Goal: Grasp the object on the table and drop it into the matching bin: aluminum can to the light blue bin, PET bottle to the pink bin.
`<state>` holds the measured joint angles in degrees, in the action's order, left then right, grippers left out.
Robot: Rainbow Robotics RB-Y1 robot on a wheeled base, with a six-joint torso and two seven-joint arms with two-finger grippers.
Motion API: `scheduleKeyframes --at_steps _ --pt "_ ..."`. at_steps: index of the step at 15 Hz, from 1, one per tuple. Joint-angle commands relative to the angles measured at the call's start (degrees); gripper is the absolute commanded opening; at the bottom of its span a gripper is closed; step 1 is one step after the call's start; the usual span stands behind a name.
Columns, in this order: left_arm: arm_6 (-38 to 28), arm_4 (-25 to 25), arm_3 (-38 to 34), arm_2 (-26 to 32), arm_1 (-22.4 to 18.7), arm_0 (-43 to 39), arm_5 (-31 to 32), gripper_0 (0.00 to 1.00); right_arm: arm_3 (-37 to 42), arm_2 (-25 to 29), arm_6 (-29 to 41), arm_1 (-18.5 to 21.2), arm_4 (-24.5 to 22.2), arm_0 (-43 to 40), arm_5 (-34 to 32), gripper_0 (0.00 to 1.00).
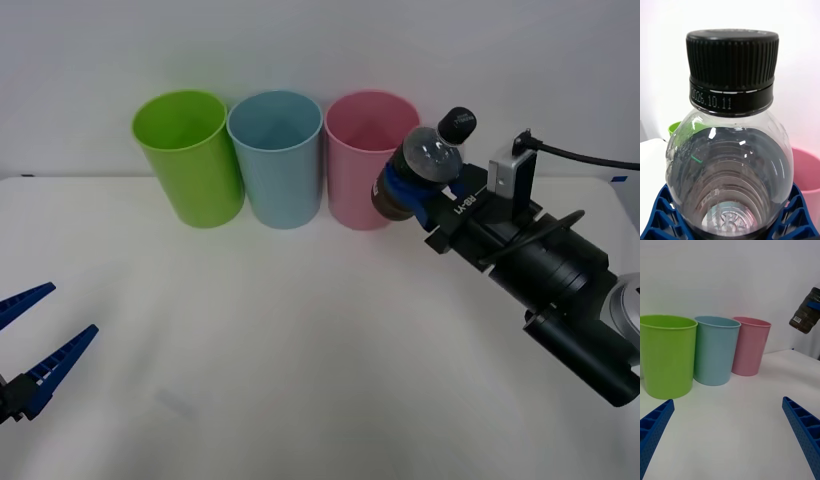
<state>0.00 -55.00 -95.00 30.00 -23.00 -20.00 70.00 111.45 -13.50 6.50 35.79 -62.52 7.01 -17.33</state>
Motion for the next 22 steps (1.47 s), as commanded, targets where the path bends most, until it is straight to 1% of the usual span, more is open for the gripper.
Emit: scheduleKeyframes --at_steps 1,2,4,7,13,16,22 --pt "0.00 0.00 0.00 0.00 0.00 0.00 0.00 1.00 -0.09 0.67 5.71 3.76 0.47 2.31 0.10 0.00" --pt "0.00 0.00 0.00 0.00 0.00 0.00 0.00 1.00 -0.18 0.67 8.09 4.99 0.47 3.27 0.01 0.00" --pt "0.00 0.00 0.00 0.00 0.00 0.00 0.00 1.00 -1.32 0.76 10.99 6.13 0.47 4.94 0.01 0.00" --pt "0.00 0.00 0.00 0.00 0.00 0.00 0.00 1.00 -5.89 0.58 11.60 5.61 0.47 8.72 -0.52 0.00" --pt "0.00 0.00 0.00 0.00 0.00 0.00 0.00 1.00 -16.53 -1.88 11.78 2.09 -0.06 18.13 -2.01 0.00" --pt "0.00 0.00 0.00 0.00 0.00 0.00 0.00 1.00 -20.31 -2.85 11.78 0.25 -1.20 21.38 -2.01 0.00" --pt "0.00 0.00 0.00 0.00 0.00 0.00 0.00 1.00 -29.10 -3.11 11.87 -4.94 -5.24 27.79 -2.71 0.00"
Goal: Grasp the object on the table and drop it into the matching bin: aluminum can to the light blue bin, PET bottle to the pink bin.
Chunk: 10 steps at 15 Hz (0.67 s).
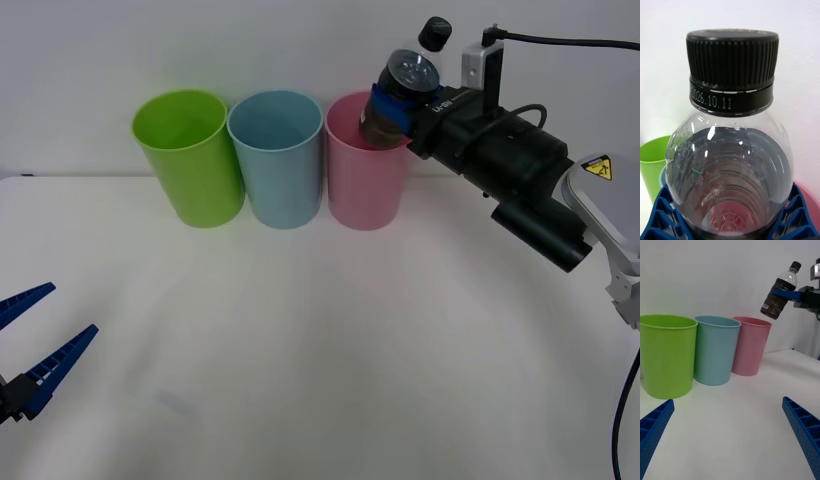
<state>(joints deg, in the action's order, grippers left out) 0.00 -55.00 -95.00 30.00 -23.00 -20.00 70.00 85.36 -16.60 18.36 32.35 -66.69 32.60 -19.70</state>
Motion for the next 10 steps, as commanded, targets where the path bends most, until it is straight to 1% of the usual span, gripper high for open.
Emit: scheduleKeyframes --at_steps 1,5,10 --pt "0.00 0.00 0.00 0.00 0.00 0.00 0.00 1.00 -4.59 0.08 -0.08 -2.12 -1.51 3.34 -0.43 0.00" --pt "0.00 0.00 0.00 0.00 0.00 0.00 0.00 1.00 -10.92 0.08 -0.26 -4.49 -2.56 8.00 -0.43 0.00" --pt "0.00 0.00 0.00 0.00 0.00 0.00 0.00 1.00 -16.45 0.43 -0.87 -5.72 -2.83 11.43 -0.43 0.00"
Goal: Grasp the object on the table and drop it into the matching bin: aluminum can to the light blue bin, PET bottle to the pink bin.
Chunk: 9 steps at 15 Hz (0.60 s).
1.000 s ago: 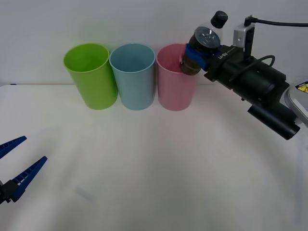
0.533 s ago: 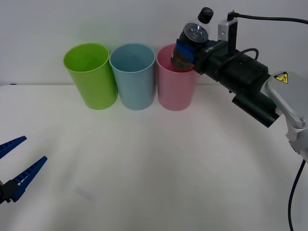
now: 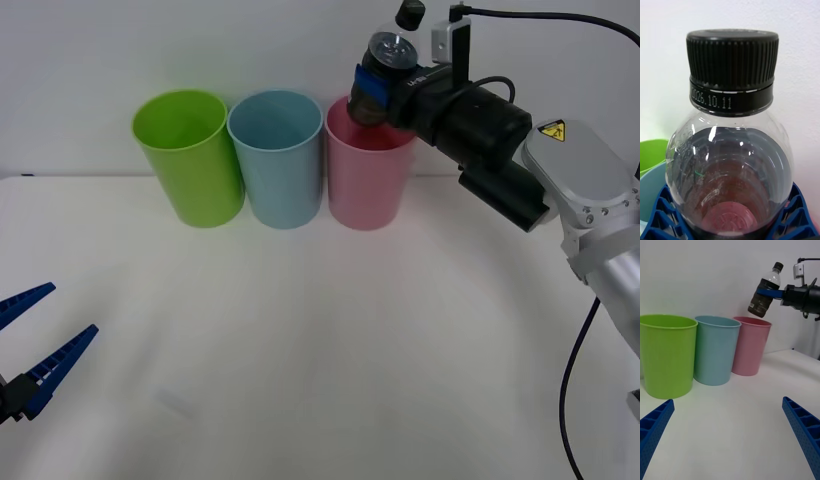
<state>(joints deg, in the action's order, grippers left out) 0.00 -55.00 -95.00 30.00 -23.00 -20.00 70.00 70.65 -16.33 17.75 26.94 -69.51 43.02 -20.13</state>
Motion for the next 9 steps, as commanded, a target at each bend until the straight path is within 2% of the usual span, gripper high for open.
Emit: scheduleKeyframes --at_steps 1,9 --pt "0.00 0.00 0.00 0.00 0.00 0.00 0.00 1.00 -2.71 0.16 -0.43 -0.49 -0.10 1.55 0.00 0.00" --pt "0.00 0.00 0.00 0.00 0.00 0.00 0.00 1.00 -6.58 0.69 -1.22 -1.89 -0.37 3.92 0.09 0.00"
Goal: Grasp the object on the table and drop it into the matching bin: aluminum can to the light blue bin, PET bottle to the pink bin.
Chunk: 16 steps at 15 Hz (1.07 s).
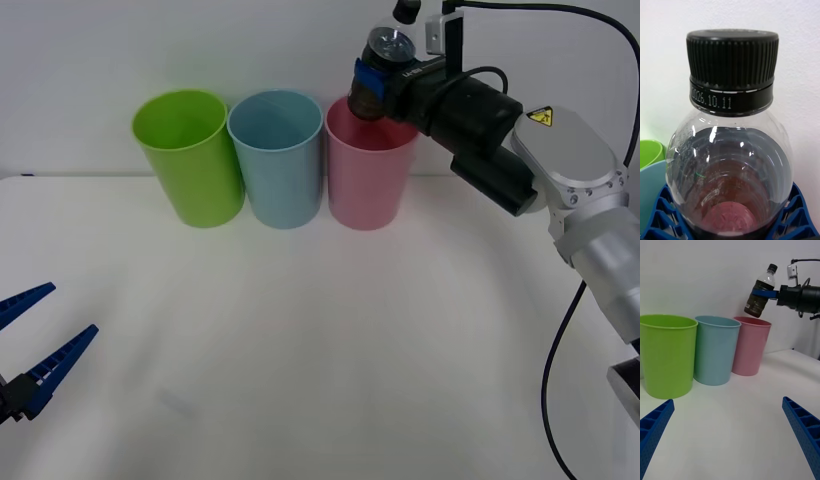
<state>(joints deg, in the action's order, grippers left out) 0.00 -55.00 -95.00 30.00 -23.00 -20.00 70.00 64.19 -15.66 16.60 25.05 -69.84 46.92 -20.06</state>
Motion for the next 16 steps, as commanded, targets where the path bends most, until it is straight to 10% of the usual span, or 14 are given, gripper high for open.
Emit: scheduleKeyframes --at_steps 1,6,7,8,9,16 --pt "0.00 0.00 0.00 0.00 0.00 0.00 0.00 1.00 -0.03 0.02 -0.17 0.00 0.05 0.02 0.02 0.00" --pt "0.00 0.00 0.00 0.00 0.00 0.00 0.00 1.00 -0.03 0.19 -0.25 0.00 0.05 -0.07 0.02 0.09" --pt "0.00 0.00 0.00 0.00 0.00 0.00 0.00 1.00 -0.11 0.28 -0.34 0.00 -0.04 -0.07 0.02 0.31" --pt "0.00 0.00 0.00 0.00 0.00 0.00 0.00 1.00 -0.03 0.37 -0.61 0.00 -0.04 -0.07 0.02 0.82" --pt "0.00 0.00 0.00 0.00 0.00 0.00 0.00 1.00 -0.03 0.37 -0.78 0.08 -0.04 -0.16 0.02 1.00" --pt "0.00 0.00 0.00 0.00 0.00 0.00 0.00 1.00 -0.03 0.72 -0.87 0.26 0.05 -0.51 -0.51 1.00"
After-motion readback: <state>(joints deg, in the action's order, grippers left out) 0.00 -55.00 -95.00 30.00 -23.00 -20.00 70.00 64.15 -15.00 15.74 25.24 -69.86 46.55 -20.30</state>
